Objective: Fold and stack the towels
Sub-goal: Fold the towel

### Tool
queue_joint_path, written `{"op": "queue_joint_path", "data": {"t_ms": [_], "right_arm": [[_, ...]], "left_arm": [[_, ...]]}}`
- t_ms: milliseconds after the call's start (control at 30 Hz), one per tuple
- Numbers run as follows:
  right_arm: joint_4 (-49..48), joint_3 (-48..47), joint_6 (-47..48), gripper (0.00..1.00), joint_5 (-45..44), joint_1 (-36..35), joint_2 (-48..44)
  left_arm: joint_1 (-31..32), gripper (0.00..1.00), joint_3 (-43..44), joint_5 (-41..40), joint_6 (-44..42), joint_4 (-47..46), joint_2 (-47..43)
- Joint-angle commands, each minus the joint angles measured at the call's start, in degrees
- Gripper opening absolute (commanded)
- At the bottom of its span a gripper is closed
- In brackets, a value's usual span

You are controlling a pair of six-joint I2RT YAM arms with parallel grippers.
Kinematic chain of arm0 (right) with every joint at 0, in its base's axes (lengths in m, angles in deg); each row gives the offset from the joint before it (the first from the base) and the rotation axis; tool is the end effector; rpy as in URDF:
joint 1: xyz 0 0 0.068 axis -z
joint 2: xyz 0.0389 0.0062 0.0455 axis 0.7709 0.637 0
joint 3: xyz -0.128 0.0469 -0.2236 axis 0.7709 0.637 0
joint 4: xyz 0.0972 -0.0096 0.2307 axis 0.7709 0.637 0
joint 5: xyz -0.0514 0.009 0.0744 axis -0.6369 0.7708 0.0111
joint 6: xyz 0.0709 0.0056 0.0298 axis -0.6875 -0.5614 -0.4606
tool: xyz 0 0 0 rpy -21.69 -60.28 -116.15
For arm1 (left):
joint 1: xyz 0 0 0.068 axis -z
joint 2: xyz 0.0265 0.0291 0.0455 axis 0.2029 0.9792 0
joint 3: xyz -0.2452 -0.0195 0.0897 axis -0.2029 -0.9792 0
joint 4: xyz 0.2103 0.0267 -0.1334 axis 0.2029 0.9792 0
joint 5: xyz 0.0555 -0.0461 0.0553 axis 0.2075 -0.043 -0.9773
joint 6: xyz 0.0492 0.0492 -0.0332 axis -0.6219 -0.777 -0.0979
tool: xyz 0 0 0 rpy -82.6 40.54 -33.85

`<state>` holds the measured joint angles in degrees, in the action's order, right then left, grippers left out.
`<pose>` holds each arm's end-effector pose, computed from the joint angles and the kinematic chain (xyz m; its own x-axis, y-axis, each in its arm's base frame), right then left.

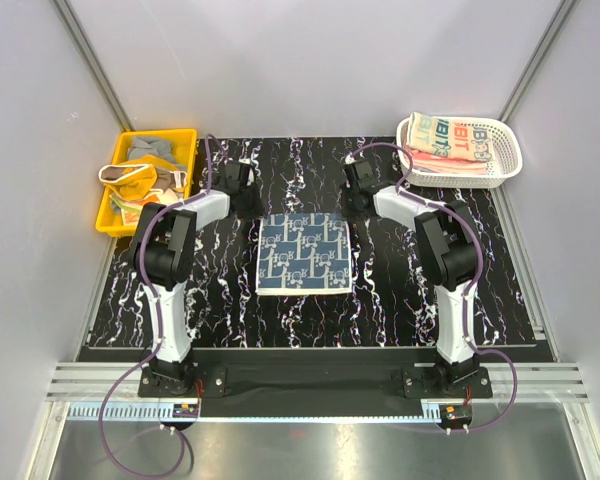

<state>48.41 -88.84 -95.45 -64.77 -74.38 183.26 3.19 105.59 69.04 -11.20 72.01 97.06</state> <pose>0.4195 0.1836 0.1310 -0.8138 -0.0482 -0.5791 -0.1581 0.9773 0.1409 0.4264 -0.1212 0.1262 -0.8186 -0.2511 -0.5165 -0.0551 0.9295 -0.3646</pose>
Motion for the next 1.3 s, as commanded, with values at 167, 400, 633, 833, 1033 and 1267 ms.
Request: {"op": "queue_joint_path", "data": {"t_ms": [167, 400, 633, 833, 1033, 1267], "right_arm": [[-2.52, -2.00, 0.92, 0.07, 2.11, 2.58, -0.34], [-8.06, 0.90, 0.21, 0.05, 5.71, 3.91, -4.20], [-12.46, 5.19, -0.05, 0.05, 6.77, 3.99, -8.15], [-15.97, 11.78, -1.63, 0.04, 8.26, 3.99, -13.78], [-20.02, 19.78, -3.83, 0.04, 9.23, 3.91, -19.75], [-21.60, 27.52, -5.24, 0.04, 8.88, 1.80, -27.48]], "left_arm": [[-1.45, 0.03, 1.13, 3.73, -0.68, -5.54, 0.97], [-2.50, 0.00, 0.87, 5.32, 0.37, -10.56, -2.11], [-2.42, 0.00, -2.29, 6.28, 0.81, -15.39, -7.20], [-2.50, 0.00, -10.20, 5.32, 2.22, -19.34, -13.09], [-2.42, 0.00, -19.33, 4.44, 3.97, -22.60, -19.50], [-1.45, 0.00, -28.83, 3.74, 5.38, -26.20, -26.27]]}}
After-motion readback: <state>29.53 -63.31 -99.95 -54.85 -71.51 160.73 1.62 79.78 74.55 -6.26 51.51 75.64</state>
